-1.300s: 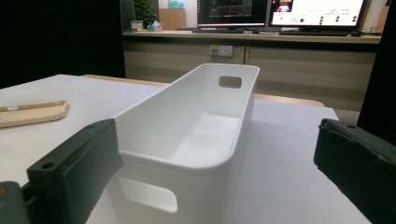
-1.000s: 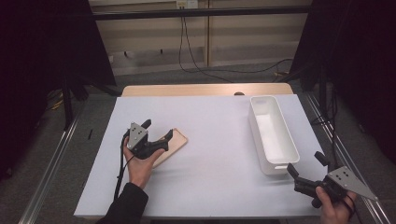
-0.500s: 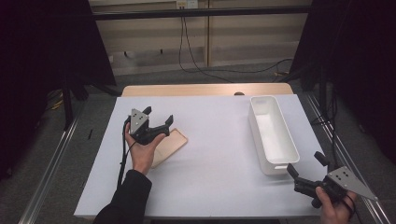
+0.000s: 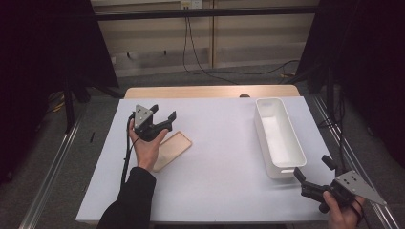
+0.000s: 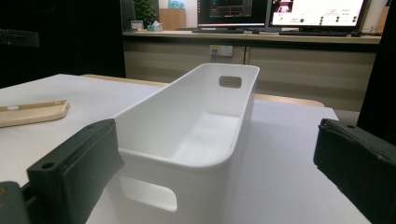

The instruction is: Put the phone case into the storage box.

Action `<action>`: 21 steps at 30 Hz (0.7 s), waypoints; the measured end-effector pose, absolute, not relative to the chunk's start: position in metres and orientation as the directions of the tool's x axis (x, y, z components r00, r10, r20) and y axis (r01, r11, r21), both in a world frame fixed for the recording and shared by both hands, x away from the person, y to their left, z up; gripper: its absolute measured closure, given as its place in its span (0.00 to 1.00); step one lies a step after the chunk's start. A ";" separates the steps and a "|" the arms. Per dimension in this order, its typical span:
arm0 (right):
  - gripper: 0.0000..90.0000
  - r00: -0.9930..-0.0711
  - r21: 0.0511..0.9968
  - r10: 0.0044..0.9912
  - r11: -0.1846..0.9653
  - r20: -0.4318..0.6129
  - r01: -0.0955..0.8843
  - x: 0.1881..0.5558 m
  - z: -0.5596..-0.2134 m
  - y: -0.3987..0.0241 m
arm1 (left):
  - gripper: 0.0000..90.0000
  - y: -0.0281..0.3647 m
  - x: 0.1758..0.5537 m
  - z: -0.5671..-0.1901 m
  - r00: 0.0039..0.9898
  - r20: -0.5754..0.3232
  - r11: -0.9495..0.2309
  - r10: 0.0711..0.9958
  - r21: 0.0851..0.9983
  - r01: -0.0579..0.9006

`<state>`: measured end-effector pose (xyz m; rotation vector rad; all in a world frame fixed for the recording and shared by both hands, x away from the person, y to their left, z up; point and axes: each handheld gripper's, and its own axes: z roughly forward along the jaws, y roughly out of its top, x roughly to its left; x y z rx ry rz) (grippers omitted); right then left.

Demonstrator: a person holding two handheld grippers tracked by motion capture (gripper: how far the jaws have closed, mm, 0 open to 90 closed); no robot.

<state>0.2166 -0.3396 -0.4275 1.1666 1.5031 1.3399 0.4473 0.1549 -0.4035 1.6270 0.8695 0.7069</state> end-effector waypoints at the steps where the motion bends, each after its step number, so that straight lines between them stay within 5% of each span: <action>1: 0.00 -0.264 0.992 0.965 0.020 0.015 0.128 0.217 -0.428 -0.340 | 0.36 0.155 0.448 -0.404 0.557 0.007 -0.132 0.830 0.974 0.184; 8: 0.00 -0.261 0.992 0.965 0.017 0.016 0.125 0.216 -0.428 -0.340 | 0.65 0.151 0.448 -0.408 0.589 0.029 -0.182 0.808 0.962 0.202; 21: 0.00 -0.266 0.991 0.964 0.020 0.016 0.129 0.216 -0.428 -0.340 | 0.96 0.154 0.450 -0.407 0.619 0.010 -0.209 0.785 0.946 0.249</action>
